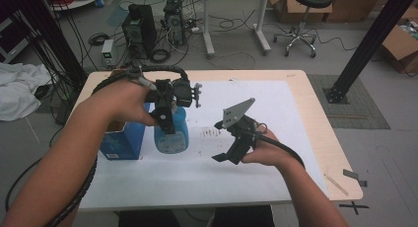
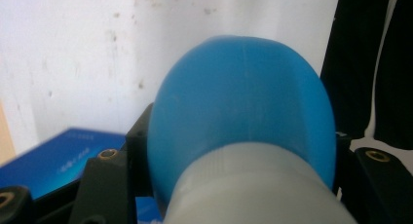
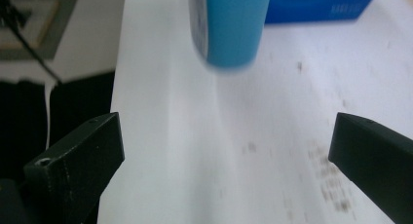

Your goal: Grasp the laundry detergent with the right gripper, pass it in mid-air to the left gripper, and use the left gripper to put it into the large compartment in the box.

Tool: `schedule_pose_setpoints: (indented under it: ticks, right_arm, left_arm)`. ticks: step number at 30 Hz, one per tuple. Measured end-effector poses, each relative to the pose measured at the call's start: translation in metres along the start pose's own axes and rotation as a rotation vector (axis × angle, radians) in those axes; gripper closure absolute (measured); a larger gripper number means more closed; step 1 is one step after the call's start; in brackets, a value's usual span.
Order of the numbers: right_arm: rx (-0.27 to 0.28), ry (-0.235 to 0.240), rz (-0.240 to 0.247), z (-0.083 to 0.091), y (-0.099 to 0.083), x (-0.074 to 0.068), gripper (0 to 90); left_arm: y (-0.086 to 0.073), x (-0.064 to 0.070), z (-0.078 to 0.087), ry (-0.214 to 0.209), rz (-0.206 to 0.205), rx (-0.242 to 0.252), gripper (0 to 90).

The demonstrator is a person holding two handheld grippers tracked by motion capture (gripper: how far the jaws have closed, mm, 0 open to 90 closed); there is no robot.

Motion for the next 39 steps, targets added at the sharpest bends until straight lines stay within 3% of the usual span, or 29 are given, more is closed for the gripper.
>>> schedule_pose_setpoints:
  ticks: [2, 5, 9, 12, 16, 19, 20, 26, 31, 39]
  right_arm:
    - [-0.069, 0.017, 0.000, 0.006, -0.008, 0.002, 0.0]
    - [-0.170, 0.041, -0.004, 0.014, -0.020, 0.004, 0.0]
    - [-0.276, 0.078, -0.006, 0.025, -0.031, 0.006, 0.0]
    - [-0.343, 0.090, -0.006, 0.034, -0.034, 0.006, 0.0]
    - [-0.387, 0.099, -0.002, 0.045, -0.033, 0.009, 0.0]
    - [-0.431, 0.112, 0.007, 0.050, -0.035, 0.009, 0.0]
    - [-0.451, 0.120, 0.011, 0.051, -0.036, 0.009, 0.0]
    - [-0.525, 0.140, 0.027, 0.058, -0.043, 0.009, 0.0]
    - [-0.568, 0.150, 0.036, 0.060, -0.047, 0.009, 0.0]
    - [-0.576, 0.153, 0.041, 0.062, -0.049, 0.012, 0.0]
  left_arm:
    - [-0.004, -0.005, 0.008, 0.001, 0.055, -0.014, 38.6]
    - [-0.010, -0.014, 0.023, 0.025, 0.169, -0.035, 38.6]
    - [-0.016, -0.024, 0.040, 0.053, 0.283, -0.032, 38.7]
    - [-0.020, -0.031, 0.055, 0.041, 0.402, -0.007, 38.6]
    - [-0.027, -0.036, 0.069, 0.021, 0.491, 0.009, 38.7]
    - [-0.033, -0.042, 0.078, 0.006, 0.596, -0.003, 38.7]
    - [-0.035, -0.043, 0.080, 0.006, 0.610, -0.011, 38.7]
    - [-0.050, -0.054, 0.089, -0.009, 0.777, -0.018, 38.7]
    - [-0.070, -0.073, 0.095, 0.018, 0.942, -0.009, 38.7]
    - [-0.096, -0.093, 0.096, 0.020, 1.120, -0.024, 38.8]
Point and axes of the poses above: each handheld gripper's, and its own axes: z roughly backward along the jaws, y roughly out of its top, x roughly to its right, the point moved 8 cm from there along -z, roughly forward along the jaws, and after that the axes turned 9 degrees about z, right-handed, at the moved point
